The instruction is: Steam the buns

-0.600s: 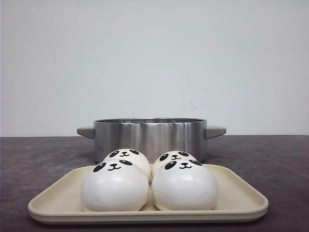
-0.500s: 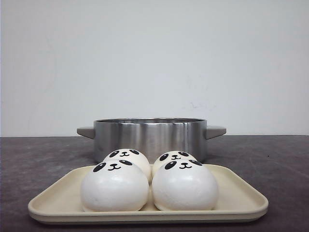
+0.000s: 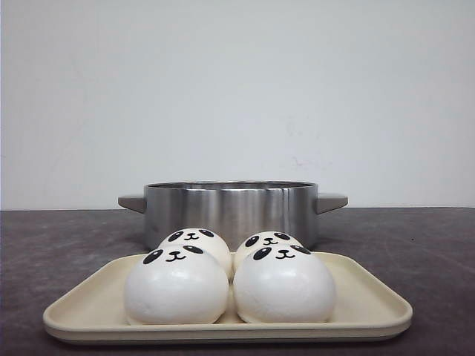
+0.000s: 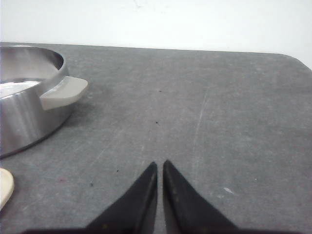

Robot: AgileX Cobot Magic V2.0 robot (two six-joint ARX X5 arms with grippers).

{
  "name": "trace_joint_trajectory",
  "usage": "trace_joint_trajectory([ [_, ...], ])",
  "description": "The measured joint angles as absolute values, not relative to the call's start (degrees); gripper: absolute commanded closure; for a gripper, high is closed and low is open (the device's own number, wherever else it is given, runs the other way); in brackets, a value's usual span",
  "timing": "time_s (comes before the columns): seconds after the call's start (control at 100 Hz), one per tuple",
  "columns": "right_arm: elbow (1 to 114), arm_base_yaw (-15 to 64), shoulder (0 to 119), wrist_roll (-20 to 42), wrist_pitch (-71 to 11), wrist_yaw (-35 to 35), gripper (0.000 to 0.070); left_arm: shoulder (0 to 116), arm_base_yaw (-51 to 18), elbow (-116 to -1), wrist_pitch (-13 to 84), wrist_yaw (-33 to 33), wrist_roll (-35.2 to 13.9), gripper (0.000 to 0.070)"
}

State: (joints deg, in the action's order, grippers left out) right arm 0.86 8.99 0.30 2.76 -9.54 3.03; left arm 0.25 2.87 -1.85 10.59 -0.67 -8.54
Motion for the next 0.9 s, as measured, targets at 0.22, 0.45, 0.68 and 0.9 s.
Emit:
trace_joint_trajectory([
  [0.22,0.86,8.99,0.3,2.76,-9.54,3.01,0.0687,0.25,2.87,-1.85,10.59,-0.67,-8.54,0.07],
  [0.45,0.86,8.99,0.3,2.79,-9.54,3.01,0.0687,0.25,2.87,-1.85,10.59,-0.67,-8.54,0.07],
  [0.68,0.86,8.99,0.3,4.54,-9.45,1.89,0.0687,0.25,2.87,-1.85,10.59,-0.67,-8.54,0.07],
  [0.9,0.84,8.99,0.3,15.49,1.65,-8.97,0.0693,0.25,2.87,-1.85,10.48,2.09,-12.45,0.07],
])
